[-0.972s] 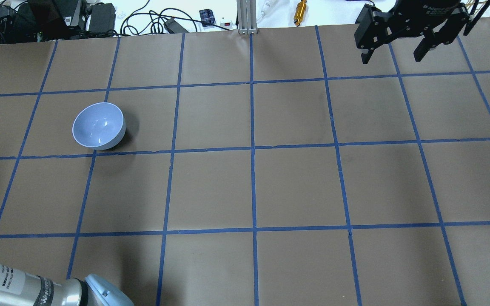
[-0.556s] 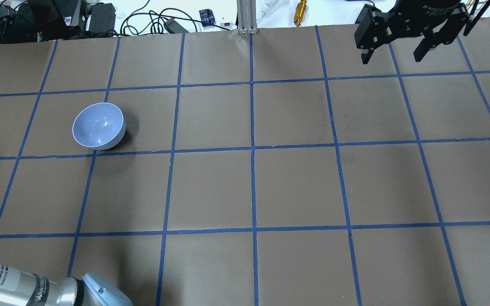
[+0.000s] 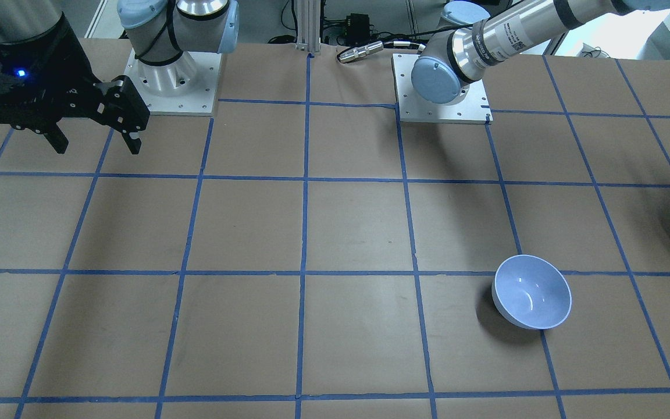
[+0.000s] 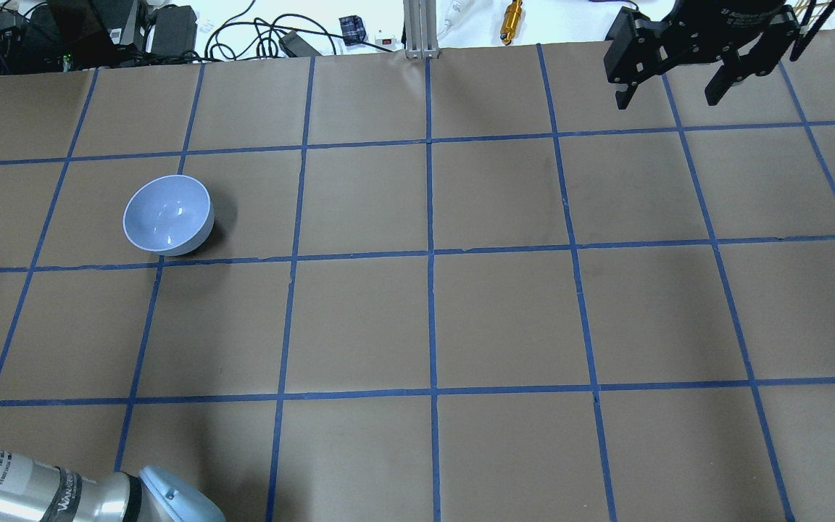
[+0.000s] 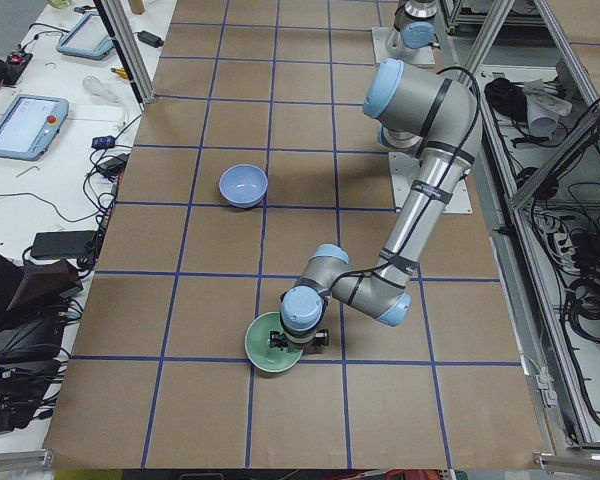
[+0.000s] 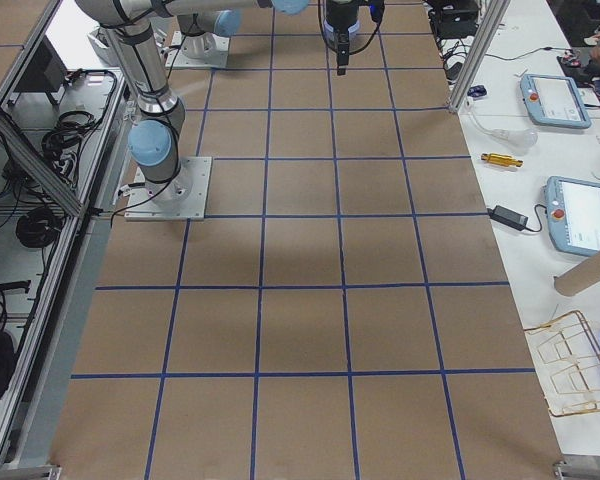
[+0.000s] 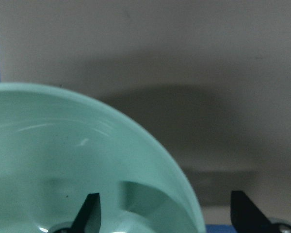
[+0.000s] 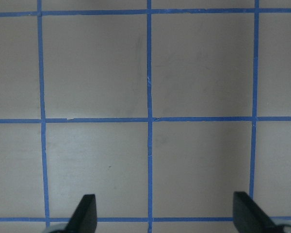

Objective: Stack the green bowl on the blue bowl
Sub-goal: 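Close the left gripper on the rim of the mint green bowl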

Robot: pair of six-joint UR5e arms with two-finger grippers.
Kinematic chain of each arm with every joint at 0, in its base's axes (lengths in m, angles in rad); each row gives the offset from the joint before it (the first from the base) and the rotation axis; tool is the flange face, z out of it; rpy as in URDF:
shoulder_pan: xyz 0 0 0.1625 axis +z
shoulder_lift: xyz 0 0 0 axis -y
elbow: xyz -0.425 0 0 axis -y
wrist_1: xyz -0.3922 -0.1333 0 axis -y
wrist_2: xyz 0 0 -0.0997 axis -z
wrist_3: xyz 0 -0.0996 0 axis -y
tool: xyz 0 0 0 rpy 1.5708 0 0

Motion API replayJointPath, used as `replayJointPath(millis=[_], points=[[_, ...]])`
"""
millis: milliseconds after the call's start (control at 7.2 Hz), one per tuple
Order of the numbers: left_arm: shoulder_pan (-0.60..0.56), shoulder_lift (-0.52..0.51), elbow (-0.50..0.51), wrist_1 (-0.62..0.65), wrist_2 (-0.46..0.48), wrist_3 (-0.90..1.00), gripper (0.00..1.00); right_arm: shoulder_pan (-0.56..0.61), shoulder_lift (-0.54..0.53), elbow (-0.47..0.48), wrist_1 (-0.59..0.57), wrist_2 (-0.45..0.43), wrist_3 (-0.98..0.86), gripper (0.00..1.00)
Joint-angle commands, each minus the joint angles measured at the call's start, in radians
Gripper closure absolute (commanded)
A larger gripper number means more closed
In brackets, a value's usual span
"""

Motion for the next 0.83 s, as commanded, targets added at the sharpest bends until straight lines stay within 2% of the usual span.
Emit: replayJointPath(millis=[0, 139, 556, 694], points=[[0.0, 0.002, -0.005, 0.01, 0.001, 0.002, 0.9, 0.0, 0.0, 0.0, 0.0, 0.0, 0.001, 0.0], [0.0, 0.002, -0.004, 0.008, 0.001, 0.005, 1.0, 0.0, 0.0, 0.0, 0.0, 0.0, 0.001, 0.0], [0.0, 0.038, -0.001, -0.007, 0.006, 0.003, 1.0, 0.0, 0.0, 0.0, 0.0, 0.0, 0.001, 0.0], [-0.009, 0.07, 0.008, -0.084, 0.007, -0.017, 1.0, 0.0, 0.0, 0.0, 0.0, 0.0, 0.001, 0.0]])
